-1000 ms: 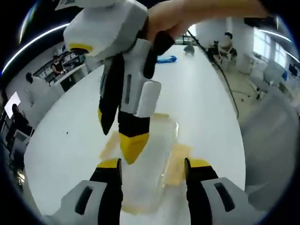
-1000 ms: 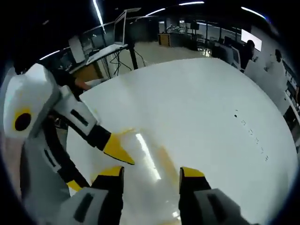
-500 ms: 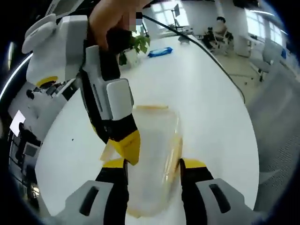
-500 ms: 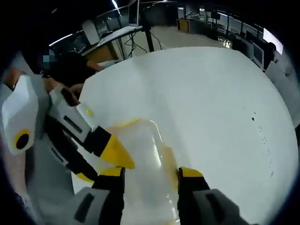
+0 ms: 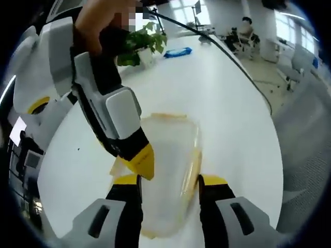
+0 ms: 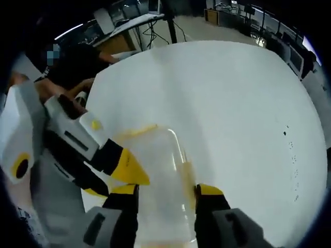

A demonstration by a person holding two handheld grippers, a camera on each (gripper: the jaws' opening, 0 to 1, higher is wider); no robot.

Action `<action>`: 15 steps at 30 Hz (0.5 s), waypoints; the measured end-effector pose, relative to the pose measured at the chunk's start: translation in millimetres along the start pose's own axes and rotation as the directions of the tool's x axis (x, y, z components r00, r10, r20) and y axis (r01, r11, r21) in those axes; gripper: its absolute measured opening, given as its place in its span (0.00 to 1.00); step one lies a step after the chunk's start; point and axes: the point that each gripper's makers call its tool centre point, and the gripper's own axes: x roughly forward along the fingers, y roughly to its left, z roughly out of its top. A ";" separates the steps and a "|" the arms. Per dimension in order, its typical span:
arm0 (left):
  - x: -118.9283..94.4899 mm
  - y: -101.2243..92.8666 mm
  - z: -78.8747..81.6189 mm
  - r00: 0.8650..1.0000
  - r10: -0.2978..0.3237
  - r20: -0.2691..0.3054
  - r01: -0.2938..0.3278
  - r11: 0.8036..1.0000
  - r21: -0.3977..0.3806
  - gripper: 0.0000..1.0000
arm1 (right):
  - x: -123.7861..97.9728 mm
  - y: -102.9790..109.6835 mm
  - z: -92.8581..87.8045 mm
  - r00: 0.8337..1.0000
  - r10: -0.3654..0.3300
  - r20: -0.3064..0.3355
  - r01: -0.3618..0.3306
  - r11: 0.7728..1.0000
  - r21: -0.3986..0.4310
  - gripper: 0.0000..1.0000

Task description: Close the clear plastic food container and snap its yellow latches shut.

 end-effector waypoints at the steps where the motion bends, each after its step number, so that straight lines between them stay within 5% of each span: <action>1: -0.1 0.0 -0.1 1.000 0.000 -0.003 0.000 1.000 0.000 0.40 | 0.5 -1.1 0.2 1.000 0.006 -0.008 -0.006 1.000 0.000 0.41; 15: -1.9 0.0 -4.3 1.000 0.000 -0.029 0.000 1.000 0.021 0.40 | 11.8 1.4 -4.4 0.979 0.160 -0.123 -0.160 0.987 0.010 0.38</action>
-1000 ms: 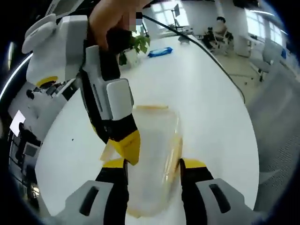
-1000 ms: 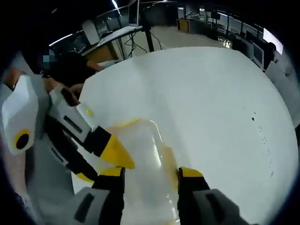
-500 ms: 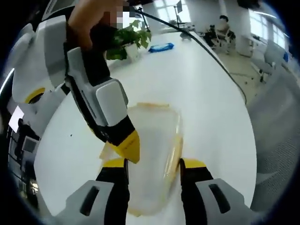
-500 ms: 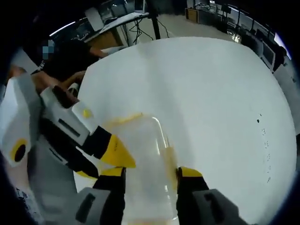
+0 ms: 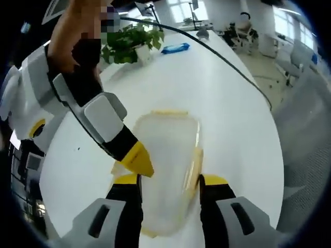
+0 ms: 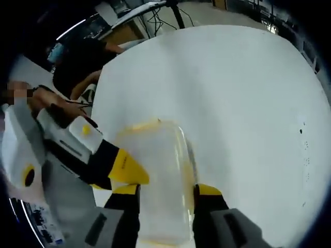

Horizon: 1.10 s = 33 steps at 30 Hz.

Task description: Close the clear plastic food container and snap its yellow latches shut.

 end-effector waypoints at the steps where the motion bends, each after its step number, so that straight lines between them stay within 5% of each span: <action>1: 0.7 0.1 0.2 1.000 0.002 0.000 -0.002 1.000 0.001 0.40 | 0.9 0.3 -0.5 1.000 0.000 -0.002 0.000 1.000 -0.002 0.38; 7: 3.6 0.5 -0.4 0.996 0.087 0.027 -0.089 0.994 0.066 0.39 | -3.1 1.5 -2.6 1.000 -0.024 0.017 0.024 1.000 -0.007 0.38; 9: 6.5 -2.1 -2.9 0.989 0.140 0.046 -0.145 0.983 0.116 0.40 | -3.9 0.9 -3.0 0.999 -0.035 0.034 0.035 0.999 -0.006 0.38; 10: 7.1 0.6 -10.1 0.982 0.190 0.007 -0.188 0.965 0.185 0.39 | -4.3 1.3 -2.5 0.998 -0.045 0.041 0.046 0.999 -0.014 0.39; 12: 7.7 0.8 -3.2 0.987 0.151 0.045 -0.155 0.985 0.078 0.38 | -4.8 0.7 -1.4 0.997 -0.057 0.052 0.058 0.998 -0.009 0.39; 17: 8.0 0.4 -4.0 0.988 0.146 0.054 -0.150 0.984 0.092 0.38 | -5.6 -0.2 -0.6 0.996 -0.081 0.029 0.082 0.997 -0.015 0.39; 23: 3.4 -7.2 -5.3 0.996 0.043 0.081 -0.055 0.988 0.144 0.44 | -6.6 1.8 -0.5 0.997 -0.064 0.033 0.064 0.998 -0.006 0.39; 29: 2.5 -20.1 -6.6 0.996 -0.056 0.067 0.043 0.982 0.182 0.61 | -8.3 2.6 -0.6 0.996 -0.067 0.060 0.067 0.998 -0.007 0.39; 33: 1.7 -17.3 -2.0 0.994 -0.040 0.101 0.029 0.994 0.105 0.59 | -8.4 3.1 0.6 0.996 -0.074 0.047 0.074 0.997 -0.010 0.39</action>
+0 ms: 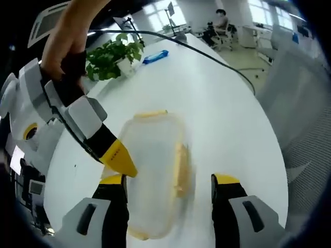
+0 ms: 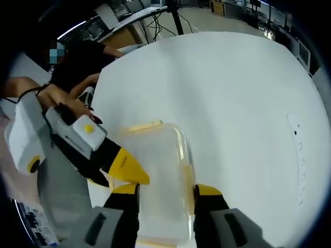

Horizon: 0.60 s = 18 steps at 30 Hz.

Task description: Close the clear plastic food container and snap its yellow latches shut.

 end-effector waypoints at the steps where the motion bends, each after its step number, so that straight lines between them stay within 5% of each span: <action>1: -0.9 4.3 1.9 1.000 0.009 0.010 -0.009 0.999 -0.039 0.55 | 0.1 0.1 0.8 1.000 -0.005 -0.006 0.005 1.000 -0.006 0.39; 4: -5.9 15.5 3.4 0.999 0.017 0.028 -0.014 0.995 -0.103 0.39 | -0.5 0.6 0.8 1.000 -0.014 -0.012 0.014 1.000 -0.015 0.38; 5: -5.6 9.7 5.1 0.999 -0.027 0.042 0.031 0.994 -0.101 0.39 | -0.2 0.9 1.3 1.000 -0.015 -0.012 0.015 1.000 -0.014 0.38; 18: -5.8 11.0 -0.6 0.999 0.045 0.023 -0.043 0.997 -0.065 0.34 | -0.2 3.0 0.5 0.998 -0.045 0.047 0.044 0.999 0.017 0.38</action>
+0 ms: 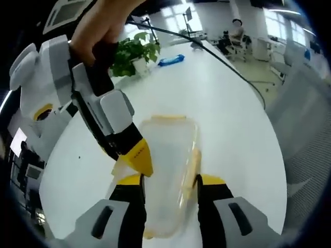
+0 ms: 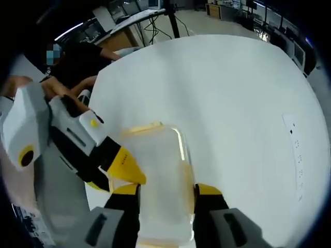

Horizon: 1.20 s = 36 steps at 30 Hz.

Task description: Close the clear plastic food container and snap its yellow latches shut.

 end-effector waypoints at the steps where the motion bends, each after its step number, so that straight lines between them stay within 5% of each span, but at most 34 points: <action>1: 0.0 -0.6 -0.2 1.000 0.001 -0.004 -0.001 1.000 0.008 0.34 | 0.5 0.8 -0.2 1.000 -0.005 0.001 0.005 1.000 -0.002 0.37; 22: 3.1 -1.0 1.8 0.999 0.054 -0.001 -0.054 0.998 0.032 0.35 | -1.7 1.3 1.6 0.998 -0.051 0.025 0.052 0.998 -0.035 0.39; 29: 2.5 -0.7 3.0 0.999 0.036 -0.026 -0.035 0.999 0.024 0.36 | -6.8 4.5 4.2 0.978 -0.206 0.013 0.207 0.975 -0.080 0.37; 36: 0.0 -0.1 10.1 1.000 -0.010 -0.002 0.010 0.992 -0.129 0.38 | -8.7 7.8 4.2 0.974 -0.224 0.018 0.225 0.969 -0.099 0.33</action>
